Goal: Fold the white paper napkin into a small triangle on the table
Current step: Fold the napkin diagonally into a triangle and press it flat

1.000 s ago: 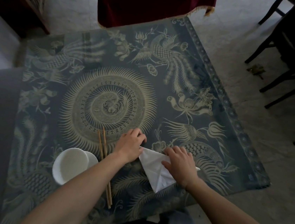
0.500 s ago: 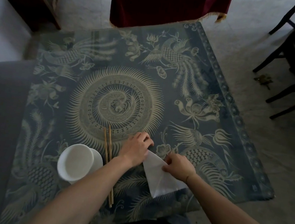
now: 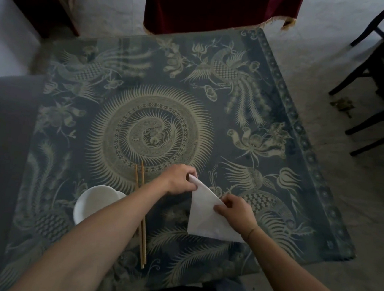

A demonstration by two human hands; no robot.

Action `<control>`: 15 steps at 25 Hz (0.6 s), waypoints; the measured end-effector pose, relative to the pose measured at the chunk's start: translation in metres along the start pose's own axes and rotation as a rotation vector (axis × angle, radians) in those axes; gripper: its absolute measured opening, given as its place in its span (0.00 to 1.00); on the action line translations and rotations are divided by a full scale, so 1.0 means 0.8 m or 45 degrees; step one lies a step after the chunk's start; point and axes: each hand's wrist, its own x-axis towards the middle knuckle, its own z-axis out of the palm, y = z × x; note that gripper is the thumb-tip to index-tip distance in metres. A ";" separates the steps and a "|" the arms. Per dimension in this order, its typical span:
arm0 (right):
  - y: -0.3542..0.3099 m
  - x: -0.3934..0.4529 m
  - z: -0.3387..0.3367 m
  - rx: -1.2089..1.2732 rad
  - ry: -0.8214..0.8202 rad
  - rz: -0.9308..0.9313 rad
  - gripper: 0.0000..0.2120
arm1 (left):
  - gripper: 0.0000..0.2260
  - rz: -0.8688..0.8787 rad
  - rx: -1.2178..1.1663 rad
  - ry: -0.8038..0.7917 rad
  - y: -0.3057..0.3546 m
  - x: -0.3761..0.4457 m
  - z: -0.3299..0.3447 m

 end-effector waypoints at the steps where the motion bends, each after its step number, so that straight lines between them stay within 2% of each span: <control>1: -0.003 -0.001 0.004 0.069 -0.002 0.010 0.04 | 0.06 -0.043 -0.117 -0.011 0.001 0.000 -0.004; 3: -0.012 -0.006 0.015 0.116 0.045 -0.005 0.04 | 0.06 -0.069 -0.213 0.039 0.003 0.001 -0.007; 4: -0.016 -0.011 0.020 0.046 0.125 -0.040 0.07 | 0.06 -0.061 -0.203 0.098 0.003 0.002 -0.008; 6: -0.014 -0.023 0.027 -0.265 0.349 -0.209 0.19 | 0.06 -0.052 -0.101 0.233 0.005 0.002 -0.007; 8: -0.003 -0.039 0.028 -0.580 0.422 -0.501 0.25 | 0.04 -0.030 0.015 0.323 0.008 0.002 -0.008; 11: 0.025 -0.055 0.022 -0.875 0.265 -0.822 0.22 | 0.04 0.162 0.239 0.433 0.014 0.006 -0.011; 15: 0.031 -0.065 0.030 -0.962 0.118 -0.838 0.23 | 0.04 0.411 0.434 0.568 0.026 0.008 -0.013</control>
